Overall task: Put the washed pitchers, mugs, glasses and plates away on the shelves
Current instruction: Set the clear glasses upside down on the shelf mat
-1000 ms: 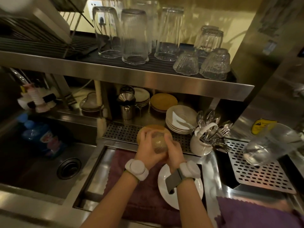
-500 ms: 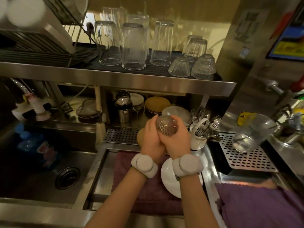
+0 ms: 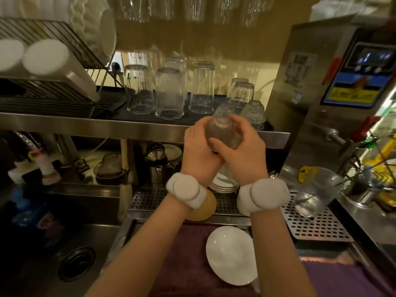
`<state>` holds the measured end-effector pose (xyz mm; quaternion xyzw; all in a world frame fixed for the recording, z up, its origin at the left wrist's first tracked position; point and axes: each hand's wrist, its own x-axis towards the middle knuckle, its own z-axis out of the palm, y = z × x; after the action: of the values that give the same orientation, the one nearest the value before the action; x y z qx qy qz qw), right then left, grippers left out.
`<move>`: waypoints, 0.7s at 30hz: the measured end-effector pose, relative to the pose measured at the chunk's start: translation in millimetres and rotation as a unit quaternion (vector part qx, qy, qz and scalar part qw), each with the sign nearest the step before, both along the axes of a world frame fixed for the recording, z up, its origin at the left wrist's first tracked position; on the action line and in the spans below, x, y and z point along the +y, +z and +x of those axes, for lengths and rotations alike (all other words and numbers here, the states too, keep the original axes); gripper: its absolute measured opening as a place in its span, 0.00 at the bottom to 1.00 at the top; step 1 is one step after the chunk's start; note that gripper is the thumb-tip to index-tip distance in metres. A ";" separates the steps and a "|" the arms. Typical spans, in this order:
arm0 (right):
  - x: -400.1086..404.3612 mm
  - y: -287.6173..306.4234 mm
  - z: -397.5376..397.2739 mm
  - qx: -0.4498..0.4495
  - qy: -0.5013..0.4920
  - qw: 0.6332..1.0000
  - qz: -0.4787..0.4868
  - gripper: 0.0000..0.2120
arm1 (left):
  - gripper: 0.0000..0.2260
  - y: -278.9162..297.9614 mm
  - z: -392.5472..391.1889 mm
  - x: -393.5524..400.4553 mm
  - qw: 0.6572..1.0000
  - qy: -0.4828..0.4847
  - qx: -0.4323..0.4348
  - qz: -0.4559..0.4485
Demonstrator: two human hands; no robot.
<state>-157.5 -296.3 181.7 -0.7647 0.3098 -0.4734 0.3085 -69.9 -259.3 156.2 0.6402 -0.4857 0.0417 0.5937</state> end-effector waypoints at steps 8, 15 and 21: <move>-63.5 48.7 21.9 0.032 -0.026 0.999 -0.036 0.27 | 0.27 48.5 20.2 -65.8 0.999 -0.027 0.022 0.015; -100.8 48.5 42.2 0.085 -0.049 0.994 -0.042 0.27 | 0.20 55.2 35.4 -100.4 0.997 -0.004 0.018 0.076; -115.6 41.9 56.2 0.105 -0.049 0.993 -0.033 0.23 | 0.19 48.9 43.7 -111.1 0.994 0.024 0.017 0.101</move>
<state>-101.3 -411.9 223.6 -0.8038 0.3616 -0.4151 0.2256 -26.2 -370.4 205.1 0.7090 -0.4617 -0.0040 0.5331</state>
